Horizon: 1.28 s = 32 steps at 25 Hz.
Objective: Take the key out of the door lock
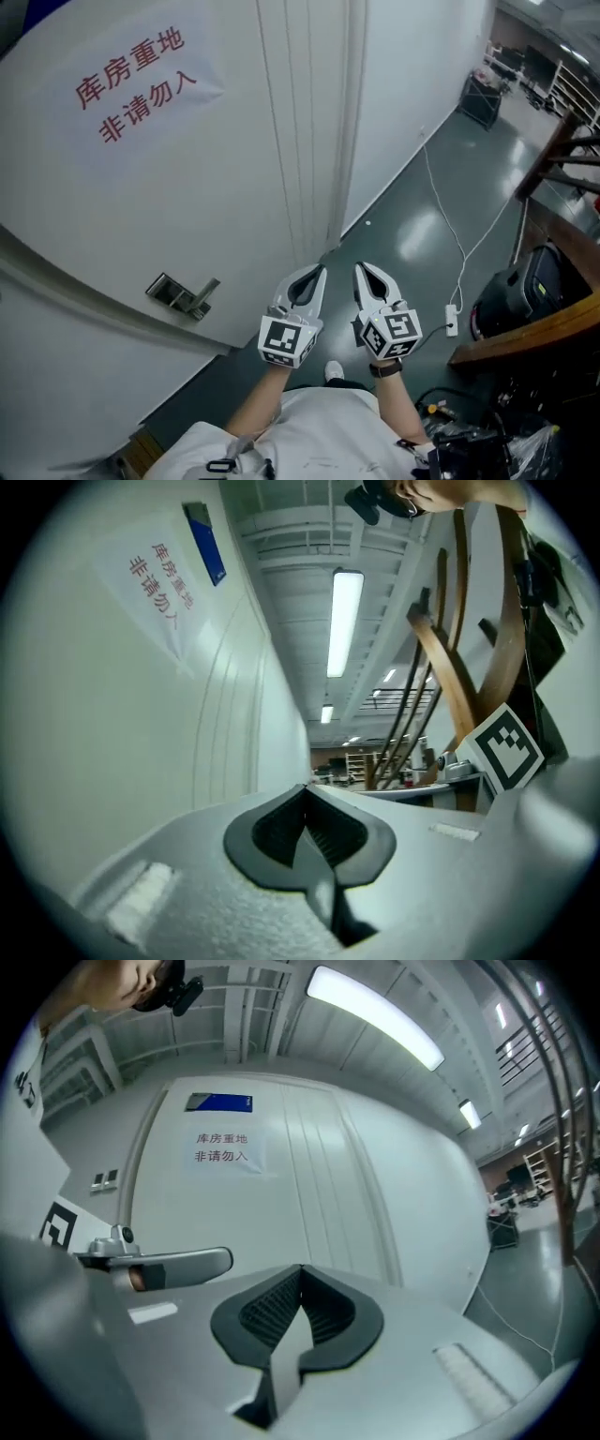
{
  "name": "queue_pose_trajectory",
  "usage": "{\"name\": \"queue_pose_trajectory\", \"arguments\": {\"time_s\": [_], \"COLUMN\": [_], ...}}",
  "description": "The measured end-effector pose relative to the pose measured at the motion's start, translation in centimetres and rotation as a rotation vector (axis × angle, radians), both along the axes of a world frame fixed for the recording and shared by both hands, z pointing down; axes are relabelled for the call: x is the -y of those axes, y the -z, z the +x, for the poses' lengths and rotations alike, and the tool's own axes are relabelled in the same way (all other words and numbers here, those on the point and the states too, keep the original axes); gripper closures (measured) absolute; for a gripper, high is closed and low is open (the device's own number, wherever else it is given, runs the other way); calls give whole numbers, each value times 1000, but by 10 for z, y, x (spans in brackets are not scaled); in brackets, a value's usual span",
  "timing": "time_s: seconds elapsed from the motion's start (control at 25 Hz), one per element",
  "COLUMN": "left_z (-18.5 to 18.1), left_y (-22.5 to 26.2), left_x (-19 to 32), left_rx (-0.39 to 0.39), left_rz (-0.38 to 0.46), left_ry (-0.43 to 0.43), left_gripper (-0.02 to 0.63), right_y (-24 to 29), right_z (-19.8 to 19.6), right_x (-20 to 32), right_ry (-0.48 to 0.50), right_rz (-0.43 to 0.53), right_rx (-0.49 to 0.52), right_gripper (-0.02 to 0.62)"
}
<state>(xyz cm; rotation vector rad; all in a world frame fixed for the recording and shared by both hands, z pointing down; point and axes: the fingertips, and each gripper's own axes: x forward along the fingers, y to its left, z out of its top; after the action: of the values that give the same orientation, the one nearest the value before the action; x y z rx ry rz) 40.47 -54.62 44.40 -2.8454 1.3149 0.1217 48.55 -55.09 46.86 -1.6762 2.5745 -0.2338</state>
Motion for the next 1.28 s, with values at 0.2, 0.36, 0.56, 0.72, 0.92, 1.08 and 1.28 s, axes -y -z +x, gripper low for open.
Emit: {"name": "queue_pose_trajectory", "arguments": {"time_s": [0.2,0.36,0.56,0.72,0.92,1.08,1.28], "left_z": [-82,-169,-248,-298,-364,-412,-454], "left_y": [0,-10,-15,-18,-27,-31,-39], "left_x": [23,3,-39,-66,-94,-100,-89], "left_rx": [16,26,42,61,86,83,51], "left_rz": [-11,-51,-69,-83,-101,-123,-117], "left_ry": [318,629,855,975,1086,1098,1068], "left_gripper": [604,604,604,604,604,604,440], "right_y": [1,-14,-28,-31,-41,-48,-71], "right_z": [-80,-161,-254,-309,-351,-370,-377], "right_x": [51,51,9,-17,-26,-23,-28], "right_ry": [311,580,830,938,999,997,984], "right_rz": [30,-3,-38,-61,-76,-94,-137], "right_rx": [-25,-15,-4,17,-8,-28,-83], "right_gripper": [589,589,589,589,589,589,589]}}
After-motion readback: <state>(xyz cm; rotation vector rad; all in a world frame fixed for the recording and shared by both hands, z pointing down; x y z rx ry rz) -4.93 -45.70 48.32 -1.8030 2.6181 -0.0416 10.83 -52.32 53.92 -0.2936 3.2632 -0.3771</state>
